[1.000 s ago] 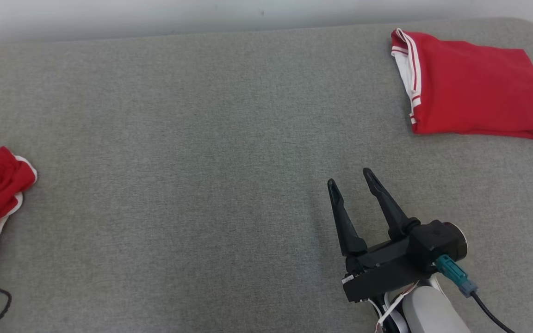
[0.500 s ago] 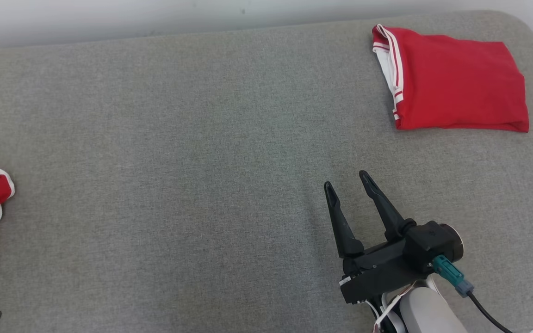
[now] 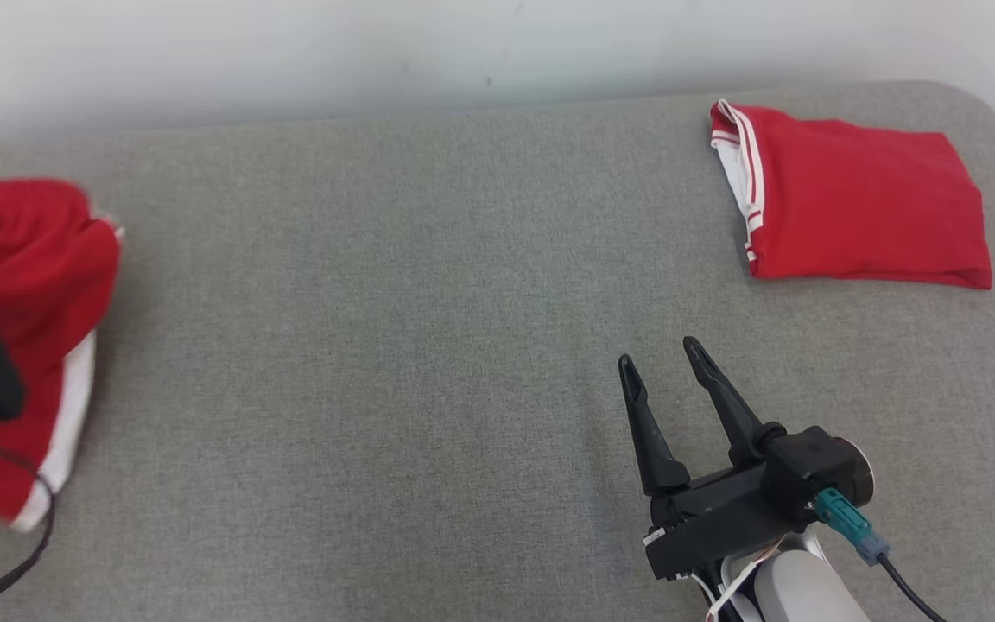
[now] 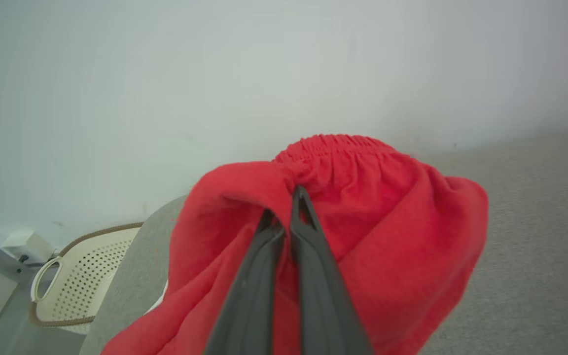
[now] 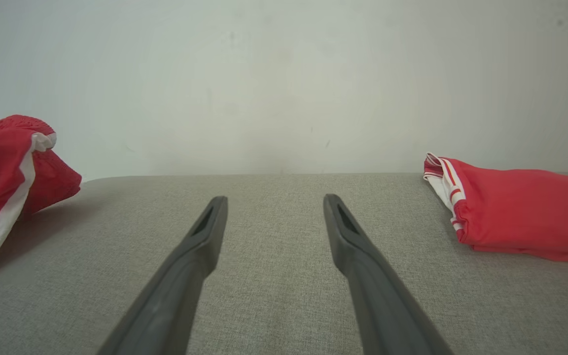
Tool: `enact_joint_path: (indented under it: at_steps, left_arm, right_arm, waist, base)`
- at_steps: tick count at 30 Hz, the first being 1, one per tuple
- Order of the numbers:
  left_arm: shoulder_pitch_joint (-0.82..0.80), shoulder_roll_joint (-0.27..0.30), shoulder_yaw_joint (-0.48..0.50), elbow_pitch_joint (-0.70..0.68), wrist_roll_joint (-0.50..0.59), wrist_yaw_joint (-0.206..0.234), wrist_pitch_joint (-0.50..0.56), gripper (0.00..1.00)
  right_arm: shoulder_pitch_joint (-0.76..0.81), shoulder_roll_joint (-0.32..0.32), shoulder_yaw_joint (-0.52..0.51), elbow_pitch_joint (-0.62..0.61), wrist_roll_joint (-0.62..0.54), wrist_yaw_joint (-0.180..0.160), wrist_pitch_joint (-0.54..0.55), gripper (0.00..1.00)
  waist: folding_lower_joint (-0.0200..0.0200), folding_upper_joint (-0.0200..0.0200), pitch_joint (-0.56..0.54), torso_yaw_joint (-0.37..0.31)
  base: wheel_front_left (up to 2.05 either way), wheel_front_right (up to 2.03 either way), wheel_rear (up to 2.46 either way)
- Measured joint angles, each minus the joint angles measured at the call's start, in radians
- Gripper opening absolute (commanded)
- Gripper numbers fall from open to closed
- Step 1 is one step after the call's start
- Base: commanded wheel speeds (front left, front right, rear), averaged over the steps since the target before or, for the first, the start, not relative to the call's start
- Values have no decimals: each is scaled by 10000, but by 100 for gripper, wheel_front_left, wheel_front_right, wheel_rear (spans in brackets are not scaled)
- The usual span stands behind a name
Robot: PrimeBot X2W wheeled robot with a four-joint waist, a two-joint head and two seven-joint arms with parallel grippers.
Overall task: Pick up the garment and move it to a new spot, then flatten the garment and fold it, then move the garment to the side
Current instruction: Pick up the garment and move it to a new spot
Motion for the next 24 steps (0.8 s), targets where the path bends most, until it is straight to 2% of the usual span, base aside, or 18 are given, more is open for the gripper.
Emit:
enact_joint_path:
  at_steps: [13, 19, 24]
  left_arm:
    - [717, -702, -1908, -4190, -171, -63, 1168, 0]
    - [1207, -1417, -3137, -5321, -125, -71, 1492, 0]
    - [1655, -2065, -3998, -5603, -199, -71, 1453, 0]
  right_arm:
    - [167, -8, -247, -69, 92, 0, 0, 100]
    - [168, -4, -326, -119, 94, 0, 0, 100]
    - [172, -2, -430, -163, 94, 0, 0, 100]
  waist:
    - [0, -1, -212, -456]
    - [0, -1, -123, -745]
    - [1, -1, -28, -898]
  base:
    - [0, 0, 0]
    - [0, 0, 0]
    - [0, 0, 0]
